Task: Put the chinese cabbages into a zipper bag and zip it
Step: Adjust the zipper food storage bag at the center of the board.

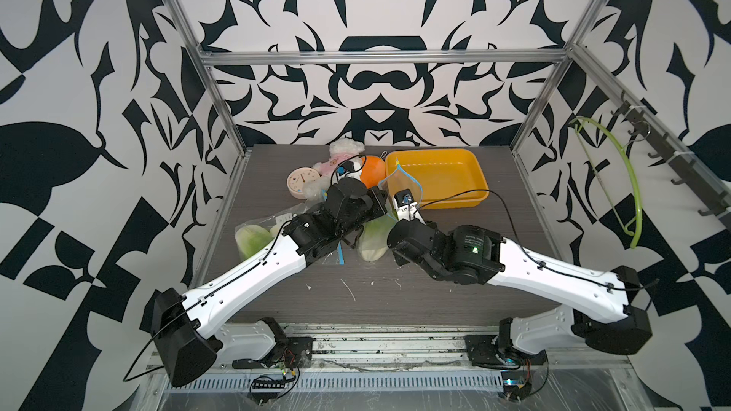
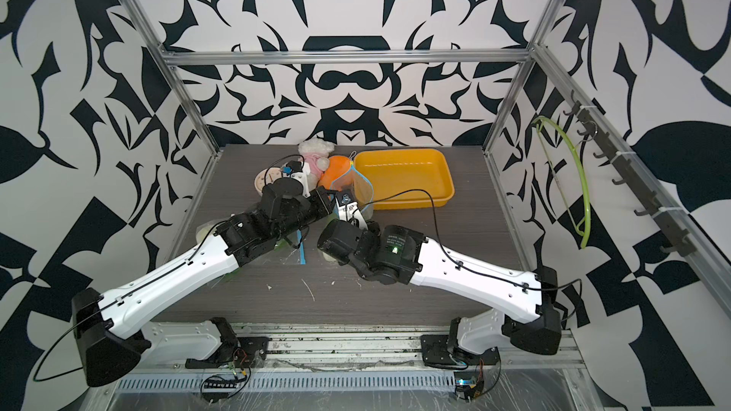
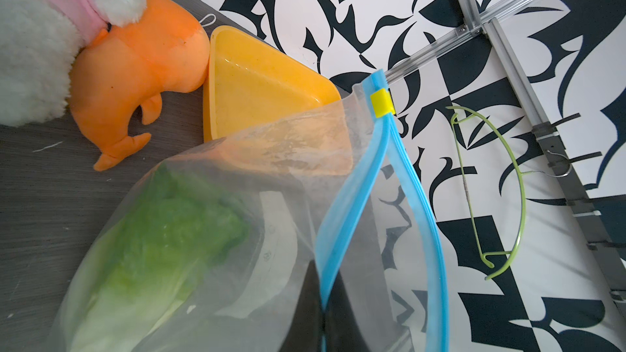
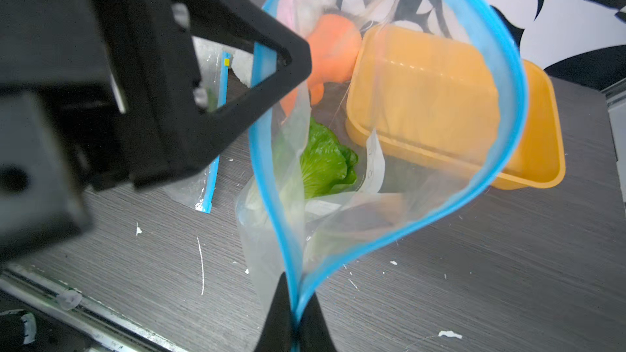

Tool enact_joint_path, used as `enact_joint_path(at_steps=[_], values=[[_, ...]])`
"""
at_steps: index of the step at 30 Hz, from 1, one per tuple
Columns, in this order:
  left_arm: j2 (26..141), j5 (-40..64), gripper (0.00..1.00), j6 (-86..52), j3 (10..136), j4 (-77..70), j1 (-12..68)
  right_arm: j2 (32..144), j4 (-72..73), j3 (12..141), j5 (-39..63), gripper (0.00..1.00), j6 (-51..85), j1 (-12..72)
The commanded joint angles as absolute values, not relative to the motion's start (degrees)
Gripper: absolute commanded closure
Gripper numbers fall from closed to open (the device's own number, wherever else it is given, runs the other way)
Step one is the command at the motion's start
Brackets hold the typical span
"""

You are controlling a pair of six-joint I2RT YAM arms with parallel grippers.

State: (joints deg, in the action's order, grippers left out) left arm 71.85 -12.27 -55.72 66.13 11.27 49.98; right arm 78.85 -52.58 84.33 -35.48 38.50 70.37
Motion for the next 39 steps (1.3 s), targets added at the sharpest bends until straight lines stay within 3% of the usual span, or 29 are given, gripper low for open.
enact_joint_path(at_steps=[1,9,11,14,17,22,30,34,39], values=[[72.0,-11.4,1.00,-55.7,68.4,9.7,49.8,77.2,-49.9,84.2,-38.1,1.00,36.9,70.1],[71.0,-12.4,1.00,-54.1,68.8,10.3,49.8,76.5,-48.5,85.6,-36.9,1.00,32.1,70.0],[70.5,-12.8,0.81,-52.4,69.3,11.3,49.8,76.2,-48.9,86.7,-36.8,1.00,30.4,69.6],[68.9,-14.2,0.61,-50.2,69.4,13.6,49.4,76.3,-50.8,89.3,-36.9,1.00,27.0,68.9],[66.1,-16.2,0.48,-47.3,69.4,18.2,48.0,76.7,-53.5,92.8,-37.6,1.00,23.5,68.0],[59.9,-21.9,0.37,-39.7,68.7,25.7,45.6,75.9,-54.7,96.7,-35.0,1.00,16.7,65.5],[50.0,-25.1,0.27,-25.3,61.2,25.8,43.1,75.2,-56.3,99.8,-29.5,1.00,1.3,64.2],[45.2,-20.5,0.27,-18.0,55.7,22.2,41.2,71.8,-54.6,98.0,-21.2,1.00,-6.7,64.2],[40.0,-11.1,0.27,-10.3,50.6,17.6,39.9,65.7,-51.4,92.5,-18.4,1.00,-14.4,64.1]])
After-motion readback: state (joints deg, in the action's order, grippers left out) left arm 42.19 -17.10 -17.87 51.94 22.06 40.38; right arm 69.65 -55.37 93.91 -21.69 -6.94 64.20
